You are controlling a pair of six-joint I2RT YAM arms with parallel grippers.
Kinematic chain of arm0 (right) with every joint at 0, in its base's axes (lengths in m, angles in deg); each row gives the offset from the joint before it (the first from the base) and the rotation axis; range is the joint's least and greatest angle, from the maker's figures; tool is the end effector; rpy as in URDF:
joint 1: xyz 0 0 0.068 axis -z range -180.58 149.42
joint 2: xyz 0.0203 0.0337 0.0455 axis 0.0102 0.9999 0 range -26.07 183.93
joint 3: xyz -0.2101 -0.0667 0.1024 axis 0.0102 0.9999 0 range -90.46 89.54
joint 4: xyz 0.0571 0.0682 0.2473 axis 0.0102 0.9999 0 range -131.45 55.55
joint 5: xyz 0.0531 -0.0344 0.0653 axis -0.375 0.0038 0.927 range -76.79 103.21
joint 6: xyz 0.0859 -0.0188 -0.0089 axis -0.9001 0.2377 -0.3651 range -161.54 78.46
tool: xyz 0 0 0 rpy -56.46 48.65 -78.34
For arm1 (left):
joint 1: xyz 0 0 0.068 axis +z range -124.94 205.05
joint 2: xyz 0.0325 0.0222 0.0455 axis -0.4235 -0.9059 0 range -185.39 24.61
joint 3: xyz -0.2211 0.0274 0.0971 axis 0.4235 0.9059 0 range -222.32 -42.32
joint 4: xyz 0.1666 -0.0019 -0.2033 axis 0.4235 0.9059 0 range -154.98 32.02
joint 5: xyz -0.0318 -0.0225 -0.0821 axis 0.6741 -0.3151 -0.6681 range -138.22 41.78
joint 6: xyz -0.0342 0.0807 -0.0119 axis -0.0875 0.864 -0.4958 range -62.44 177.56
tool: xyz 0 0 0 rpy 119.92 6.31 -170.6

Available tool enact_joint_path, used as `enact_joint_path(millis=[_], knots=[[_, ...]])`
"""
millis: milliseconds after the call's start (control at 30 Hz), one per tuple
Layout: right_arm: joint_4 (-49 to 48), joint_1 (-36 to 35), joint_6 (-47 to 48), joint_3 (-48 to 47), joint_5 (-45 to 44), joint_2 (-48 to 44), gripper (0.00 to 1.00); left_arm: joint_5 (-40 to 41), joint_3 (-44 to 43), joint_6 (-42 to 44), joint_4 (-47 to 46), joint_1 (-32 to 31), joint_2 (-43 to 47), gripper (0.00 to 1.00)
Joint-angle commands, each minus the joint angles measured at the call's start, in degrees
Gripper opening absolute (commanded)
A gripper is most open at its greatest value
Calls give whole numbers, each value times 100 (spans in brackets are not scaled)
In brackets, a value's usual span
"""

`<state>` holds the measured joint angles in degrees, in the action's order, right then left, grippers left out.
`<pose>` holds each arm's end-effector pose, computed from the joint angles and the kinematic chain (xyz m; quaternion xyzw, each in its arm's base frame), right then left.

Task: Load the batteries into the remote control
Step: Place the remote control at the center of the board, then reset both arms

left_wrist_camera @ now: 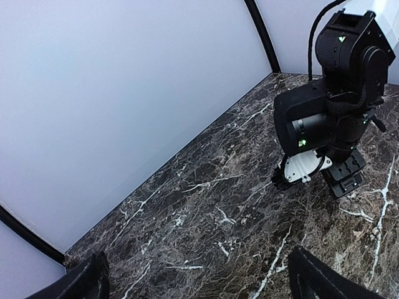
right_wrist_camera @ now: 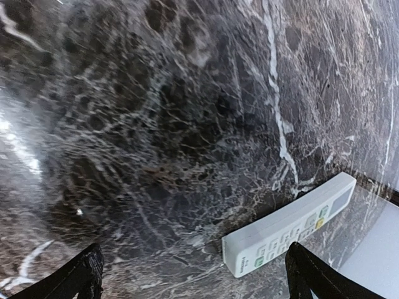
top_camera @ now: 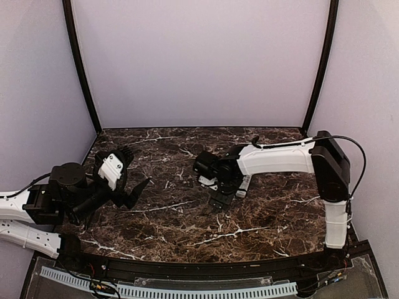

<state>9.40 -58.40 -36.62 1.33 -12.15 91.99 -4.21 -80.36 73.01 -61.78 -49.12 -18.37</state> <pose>0.2397 0.3177 0.1055 -0.4910 0.8395 -0.1607 0.1682 0.1152 -0.2059 0.2924 0.3196 0.6699 -0.0511 0.6682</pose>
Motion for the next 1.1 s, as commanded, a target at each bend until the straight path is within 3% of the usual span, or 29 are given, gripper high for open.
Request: enact_joint_path(millis=[0, 367, 533, 800, 967, 1067], knots=[[-579, 113, -29, 115, 1110, -709, 99, 38, 76, 22, 87, 34, 85, 99], [-924, 1471, -1136, 384, 2202, -1682, 99, 2, 61, -51, 145, 34, 71, 99], [-2000, 2638, -1855, 1440, 2883, -2674, 99, -13, 24, -578, 308, 212, 107, 99], [-3773, 5344, -2888, 3559, 4305, -4284, 99, -747, -288, -2772, 1522, 1964, -264, 99], [-4111, 5919, -2732, 4228, 3926, -4822, 99, -1202, -500, -3659, 1765, 3247, -759, 99], [-4302, 6022, -2571, 4522, 3694, -5066, 99, -1877, -352, -4047, 1536, 4003, -991, 99]])
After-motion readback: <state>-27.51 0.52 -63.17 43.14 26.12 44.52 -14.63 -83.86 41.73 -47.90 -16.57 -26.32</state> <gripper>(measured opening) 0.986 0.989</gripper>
